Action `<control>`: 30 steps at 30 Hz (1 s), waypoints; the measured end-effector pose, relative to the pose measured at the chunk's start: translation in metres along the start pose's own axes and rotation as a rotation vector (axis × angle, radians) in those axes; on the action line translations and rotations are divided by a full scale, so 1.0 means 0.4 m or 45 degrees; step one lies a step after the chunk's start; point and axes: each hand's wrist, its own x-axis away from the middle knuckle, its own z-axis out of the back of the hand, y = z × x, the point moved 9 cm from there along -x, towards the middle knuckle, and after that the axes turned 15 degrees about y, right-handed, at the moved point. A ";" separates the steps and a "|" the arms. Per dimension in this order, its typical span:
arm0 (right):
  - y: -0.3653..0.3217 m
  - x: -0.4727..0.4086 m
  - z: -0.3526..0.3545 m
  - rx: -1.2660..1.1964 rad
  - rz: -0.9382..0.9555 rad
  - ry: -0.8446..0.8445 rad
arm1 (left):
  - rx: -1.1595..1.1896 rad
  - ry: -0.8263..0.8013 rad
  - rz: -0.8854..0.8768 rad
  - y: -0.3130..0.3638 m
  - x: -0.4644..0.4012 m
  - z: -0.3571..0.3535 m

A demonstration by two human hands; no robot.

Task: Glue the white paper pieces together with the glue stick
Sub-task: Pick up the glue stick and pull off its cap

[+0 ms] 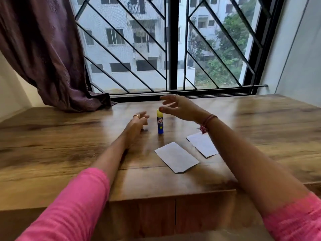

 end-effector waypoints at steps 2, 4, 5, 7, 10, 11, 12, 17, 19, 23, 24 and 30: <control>-0.006 -0.015 -0.026 0.077 0.040 -0.016 | -0.087 -0.049 0.010 -0.009 -0.014 -0.005; -0.003 -0.027 -0.038 0.145 0.091 0.031 | -0.185 -0.084 -0.041 -0.015 -0.026 -0.012; 0.003 -0.030 -0.040 0.140 0.105 0.078 | -0.213 -0.109 -0.077 -0.018 -0.031 -0.014; 0.015 -0.029 -0.041 0.085 0.119 0.169 | -0.177 -0.162 -0.142 -0.017 -0.035 -0.017; 0.024 -0.020 -0.033 -0.011 0.134 0.246 | -0.047 -0.203 -0.219 0.001 -0.026 -0.016; 0.022 -0.018 -0.025 -0.073 0.126 0.271 | -0.018 -0.206 -0.237 0.010 -0.021 -0.018; 0.020 -0.017 -0.016 -0.154 0.109 0.298 | 0.009 -0.204 -0.254 0.021 -0.016 -0.021; 0.001 -0.004 0.001 -0.479 0.003 0.293 | 0.049 -0.058 -0.436 0.084 0.005 -0.010; -0.007 0.002 0.005 -0.533 -0.024 0.281 | 0.081 -0.032 -0.487 0.101 0.010 -0.005; -0.013 0.012 0.015 -0.600 -0.070 0.261 | 0.143 -0.088 -0.445 0.105 0.014 -0.008; -0.013 0.014 0.017 -0.641 -0.086 0.247 | 0.148 -0.106 -0.437 0.108 0.013 -0.010; -0.021 0.001 0.068 -1.127 -0.127 0.230 | 0.193 -0.243 -0.403 0.111 0.030 -0.030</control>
